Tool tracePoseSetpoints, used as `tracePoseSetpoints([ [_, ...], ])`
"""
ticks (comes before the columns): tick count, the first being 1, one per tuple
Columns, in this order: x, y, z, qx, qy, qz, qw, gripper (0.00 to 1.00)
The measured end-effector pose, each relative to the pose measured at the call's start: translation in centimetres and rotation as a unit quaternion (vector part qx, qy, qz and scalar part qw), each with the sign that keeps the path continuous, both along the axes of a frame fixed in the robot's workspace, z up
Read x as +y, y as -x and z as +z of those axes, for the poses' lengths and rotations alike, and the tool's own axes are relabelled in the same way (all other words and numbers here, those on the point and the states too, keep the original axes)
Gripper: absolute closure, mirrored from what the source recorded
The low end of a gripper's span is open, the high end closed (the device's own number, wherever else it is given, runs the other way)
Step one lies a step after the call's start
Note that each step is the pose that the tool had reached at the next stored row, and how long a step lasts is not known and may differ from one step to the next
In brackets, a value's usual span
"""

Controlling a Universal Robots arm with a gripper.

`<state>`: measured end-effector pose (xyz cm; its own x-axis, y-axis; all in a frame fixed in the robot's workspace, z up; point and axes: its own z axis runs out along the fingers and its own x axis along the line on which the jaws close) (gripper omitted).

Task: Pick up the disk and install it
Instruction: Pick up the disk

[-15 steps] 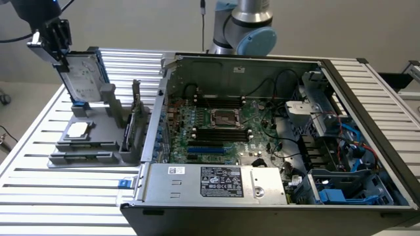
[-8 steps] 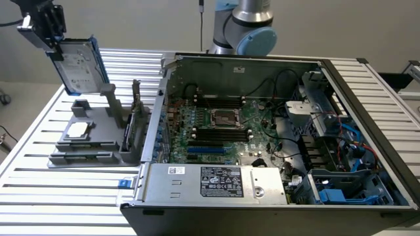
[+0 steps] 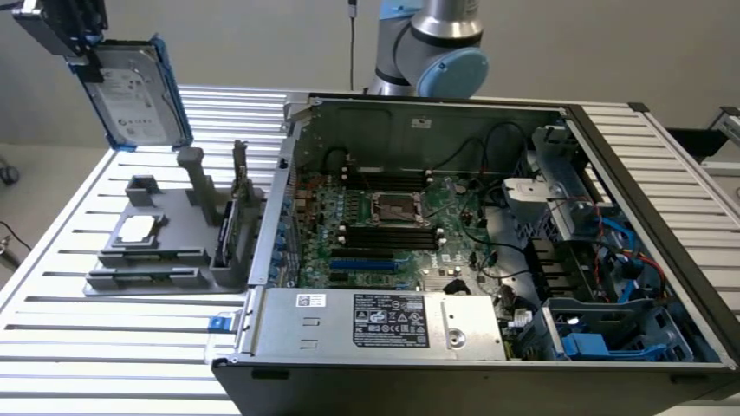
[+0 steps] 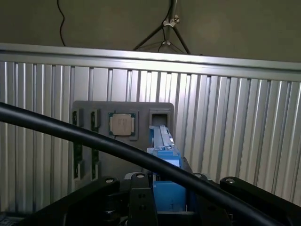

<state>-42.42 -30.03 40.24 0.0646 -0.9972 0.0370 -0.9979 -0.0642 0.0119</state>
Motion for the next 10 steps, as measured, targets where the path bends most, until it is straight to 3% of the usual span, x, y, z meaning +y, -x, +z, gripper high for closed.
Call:
tracePoseSetpoints([
  [6,-0.74,-1.1,2.73,0.0020,0.0000,0.001,1.0000,0.67],
  [10,-1.55,-2.4,3.72,0.0024,-0.0001,0.001,1.0000,0.67],
])
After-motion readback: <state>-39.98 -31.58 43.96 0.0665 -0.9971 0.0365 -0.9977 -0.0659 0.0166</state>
